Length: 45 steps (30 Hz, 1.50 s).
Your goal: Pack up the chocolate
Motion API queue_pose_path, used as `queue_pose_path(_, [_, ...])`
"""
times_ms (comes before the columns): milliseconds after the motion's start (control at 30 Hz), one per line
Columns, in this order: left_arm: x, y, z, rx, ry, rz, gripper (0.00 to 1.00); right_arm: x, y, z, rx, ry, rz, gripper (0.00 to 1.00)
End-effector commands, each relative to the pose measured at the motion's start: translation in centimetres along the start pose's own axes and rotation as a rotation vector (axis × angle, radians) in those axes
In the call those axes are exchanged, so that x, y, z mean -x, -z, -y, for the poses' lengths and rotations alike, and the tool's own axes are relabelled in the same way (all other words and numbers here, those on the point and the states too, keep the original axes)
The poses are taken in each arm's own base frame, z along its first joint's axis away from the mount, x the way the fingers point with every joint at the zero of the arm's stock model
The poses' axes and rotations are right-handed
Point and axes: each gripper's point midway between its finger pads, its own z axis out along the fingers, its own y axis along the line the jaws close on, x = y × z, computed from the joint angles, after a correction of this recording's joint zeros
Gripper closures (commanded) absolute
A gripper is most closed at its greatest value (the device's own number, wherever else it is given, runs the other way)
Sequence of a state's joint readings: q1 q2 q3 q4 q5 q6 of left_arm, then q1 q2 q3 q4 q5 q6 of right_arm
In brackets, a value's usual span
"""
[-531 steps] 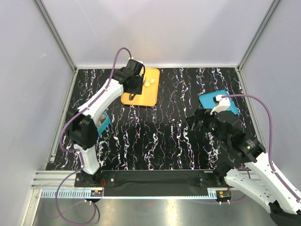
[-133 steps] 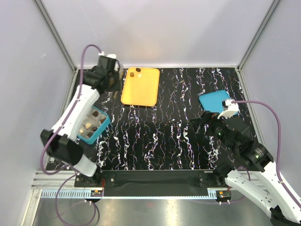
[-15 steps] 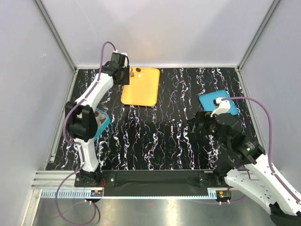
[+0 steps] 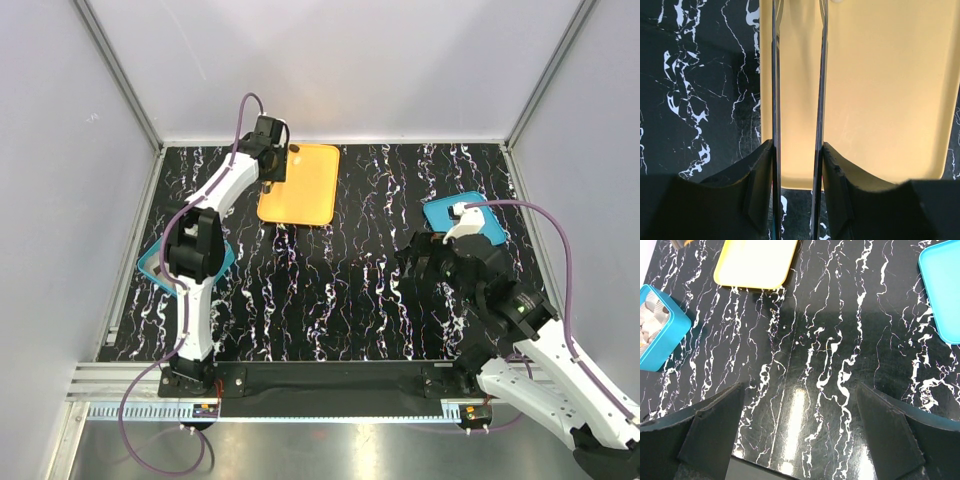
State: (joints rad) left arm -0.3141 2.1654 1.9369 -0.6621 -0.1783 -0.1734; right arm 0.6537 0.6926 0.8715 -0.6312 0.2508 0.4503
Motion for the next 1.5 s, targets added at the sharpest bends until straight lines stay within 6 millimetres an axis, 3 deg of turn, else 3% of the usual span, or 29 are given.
queue_pose_path(0, [3.8,1.1,-0.5,0.021,0.012,0.132,0.56,1.9,0.1,-0.5,0.004,-0.016,0.066,0.00])
queue_pose_path(567, [1.7,-1.5,-0.8,0.054,-0.011,0.068,0.56,1.9,-1.0,-0.3,-0.013,0.031,0.069,0.00])
queue_pose_path(833, [1.7,-2.4,-0.6,0.050,-0.025,0.057,0.57,2.0,-1.1,-0.1,-0.027,0.039,0.074,0.00])
queue_pose_path(1067, [1.2,-2.9,0.0,0.017,-0.033,0.043,0.63,1.9,-0.7,0.1,-0.030,0.027,0.080,0.00])
queue_pose_path(1200, [1.2,-2.2,0.4,0.008,-0.032,0.039,0.65,1.7,-0.5,0.4,-0.037,0.018,0.077,0.00])
queue_pose_path(1300, [1.8,-0.4,0.7,0.007,-0.038,0.056,0.66,1.9,-0.2,0.3,-0.031,0.009,0.084,0.00])
queue_pose_path(1467, [2.8,4.4,0.9,-0.015,-0.013,0.097,0.66,2.0,0.2,0.1,-0.015,-0.006,0.090,0.00])
